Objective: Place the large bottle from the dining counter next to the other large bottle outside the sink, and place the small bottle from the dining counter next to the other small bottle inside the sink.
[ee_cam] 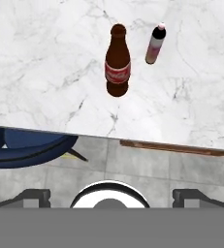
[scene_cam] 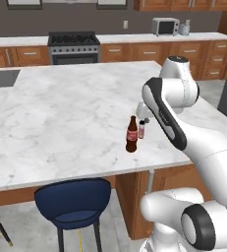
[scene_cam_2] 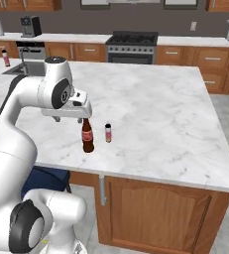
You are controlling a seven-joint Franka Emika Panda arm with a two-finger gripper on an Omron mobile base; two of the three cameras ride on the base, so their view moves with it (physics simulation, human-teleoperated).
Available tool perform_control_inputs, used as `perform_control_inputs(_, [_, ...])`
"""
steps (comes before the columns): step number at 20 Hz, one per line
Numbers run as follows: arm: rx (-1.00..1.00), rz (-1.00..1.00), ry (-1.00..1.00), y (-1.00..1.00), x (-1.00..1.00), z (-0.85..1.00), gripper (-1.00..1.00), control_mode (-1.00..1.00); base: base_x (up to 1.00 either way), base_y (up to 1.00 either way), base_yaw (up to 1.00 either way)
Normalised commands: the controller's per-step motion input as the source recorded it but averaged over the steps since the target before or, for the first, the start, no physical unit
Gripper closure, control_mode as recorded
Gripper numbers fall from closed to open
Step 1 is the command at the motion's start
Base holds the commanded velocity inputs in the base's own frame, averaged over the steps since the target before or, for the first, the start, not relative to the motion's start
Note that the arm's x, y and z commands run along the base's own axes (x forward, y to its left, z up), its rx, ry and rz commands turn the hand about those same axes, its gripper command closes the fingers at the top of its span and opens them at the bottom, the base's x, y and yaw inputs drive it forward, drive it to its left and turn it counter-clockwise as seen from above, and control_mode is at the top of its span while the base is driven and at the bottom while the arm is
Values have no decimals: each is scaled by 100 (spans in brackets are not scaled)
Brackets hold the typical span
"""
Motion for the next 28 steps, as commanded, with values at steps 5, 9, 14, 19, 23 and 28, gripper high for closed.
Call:
perform_control_inputs(5, [0, 0, 0, 0, 0, 0, -100, 100, 32, -17, 0])
perform_control_inputs(9, [0, 0, 0, 0, 0, 0, -100, 100, 34, -15, 0])
perform_control_inputs(14, [0, 0, 0, 0, 0, 0, -100, 100, 23, -8, 0])
perform_control_inputs(19, [0, 0, 0, 0, 1, 0, -100, -100, 4, 0, 0])
perform_control_inputs(23, [0, 0, 0, 0, 0, -2, -100, -100, 0, 0, 0])
perform_control_inputs(28, [0, 0, 0, 0, 0, -17, -100, -100, 0, 0, 0])
